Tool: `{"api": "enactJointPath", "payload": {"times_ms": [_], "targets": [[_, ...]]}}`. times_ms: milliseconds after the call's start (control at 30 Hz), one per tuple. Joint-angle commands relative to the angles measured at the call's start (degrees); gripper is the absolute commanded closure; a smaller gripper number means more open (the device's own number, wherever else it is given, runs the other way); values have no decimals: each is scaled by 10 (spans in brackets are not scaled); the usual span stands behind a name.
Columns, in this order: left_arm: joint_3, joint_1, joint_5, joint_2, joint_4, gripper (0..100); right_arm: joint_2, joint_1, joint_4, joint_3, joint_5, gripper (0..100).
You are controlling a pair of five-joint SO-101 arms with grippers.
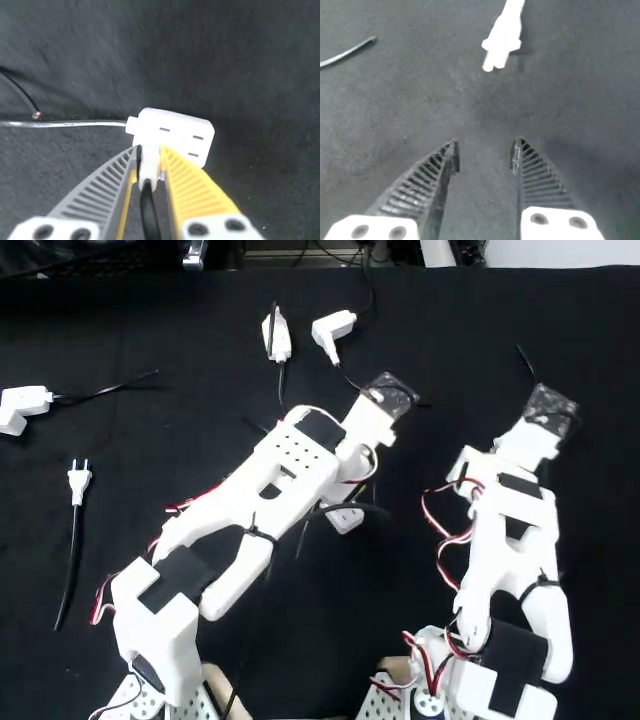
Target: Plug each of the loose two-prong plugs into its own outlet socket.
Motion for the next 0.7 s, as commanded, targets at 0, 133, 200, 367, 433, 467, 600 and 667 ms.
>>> {"api": "enactJointPath", "payload": {"times_ms": [0,133,200,367,433,467,600,667], "targets": [[-7,-1,23,-10,-5,971,-22,8,-9,-2,-9,814],[-10,1,25,-10,-19,971,-22,8,-9,-2,-9,814],[-8,2,25,-10,-33,971,-22,8,-9,-2,-9,814],[-7,12,26,-11,-44,971,-22,8,-9,-2,-9,814],[-7,24,25,-11,-42,971,-22,8,-9,-2,-9,814],[-7,33,27,-11,-41,971,-22,8,-10,-2,-9,814],[15,63,28,-11,-46,971,-22,8,-10,-1,-9,814],[26,72,28,-11,-46,971,-22,8,-10,-1,-9,814]]}}
